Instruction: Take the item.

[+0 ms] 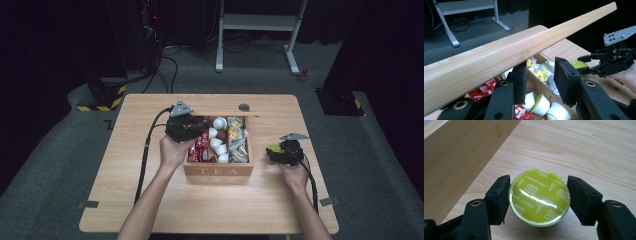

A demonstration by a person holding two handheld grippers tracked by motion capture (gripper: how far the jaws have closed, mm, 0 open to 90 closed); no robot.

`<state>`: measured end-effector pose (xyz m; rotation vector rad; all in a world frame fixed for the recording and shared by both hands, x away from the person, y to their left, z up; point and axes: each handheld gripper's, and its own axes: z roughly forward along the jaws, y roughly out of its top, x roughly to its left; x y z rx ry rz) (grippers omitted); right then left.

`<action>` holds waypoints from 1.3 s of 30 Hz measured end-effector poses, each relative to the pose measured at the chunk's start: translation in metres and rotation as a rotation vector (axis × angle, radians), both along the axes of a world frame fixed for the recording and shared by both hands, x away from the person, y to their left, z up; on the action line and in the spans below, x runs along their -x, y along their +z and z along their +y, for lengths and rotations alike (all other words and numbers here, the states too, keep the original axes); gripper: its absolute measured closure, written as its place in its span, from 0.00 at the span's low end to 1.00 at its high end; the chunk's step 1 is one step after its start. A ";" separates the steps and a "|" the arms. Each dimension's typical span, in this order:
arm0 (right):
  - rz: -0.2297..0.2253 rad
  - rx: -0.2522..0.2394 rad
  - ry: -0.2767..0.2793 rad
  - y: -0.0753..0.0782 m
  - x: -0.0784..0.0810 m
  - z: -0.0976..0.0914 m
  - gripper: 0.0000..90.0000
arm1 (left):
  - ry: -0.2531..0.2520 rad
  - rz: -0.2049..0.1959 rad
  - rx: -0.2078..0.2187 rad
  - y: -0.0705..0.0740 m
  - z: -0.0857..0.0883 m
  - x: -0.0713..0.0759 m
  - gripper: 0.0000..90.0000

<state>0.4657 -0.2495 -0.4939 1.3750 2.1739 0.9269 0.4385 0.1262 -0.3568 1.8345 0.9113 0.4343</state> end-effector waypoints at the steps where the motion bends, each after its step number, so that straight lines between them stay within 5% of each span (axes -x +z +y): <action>1: -0.003 -0.003 -0.002 0.000 0.000 0.000 0.41 | -0.001 0.002 -0.002 0.000 0.000 0.000 0.70; 10: -0.011 -0.040 0.015 0.000 0.001 -0.004 0.31 | -0.002 0.000 -0.009 -0.001 0.000 0.001 0.70; 17: -0.036 -0.061 0.006 0.003 0.011 -0.013 0.32 | -0.003 -0.002 -0.002 0.000 0.000 0.000 0.70; 19: -0.061 -0.102 0.010 0.005 0.020 -0.020 0.34 | -0.002 -0.005 -0.003 -0.001 0.000 0.000 0.70; 28: -0.112 -0.152 0.011 0.007 0.044 -0.039 0.37 | -0.003 -0.003 0.000 -0.001 0.000 0.000 0.71; 39: -0.072 -0.137 -0.022 -0.009 0.066 -0.057 0.40 | -0.008 -0.002 -0.004 -0.002 0.001 0.001 0.70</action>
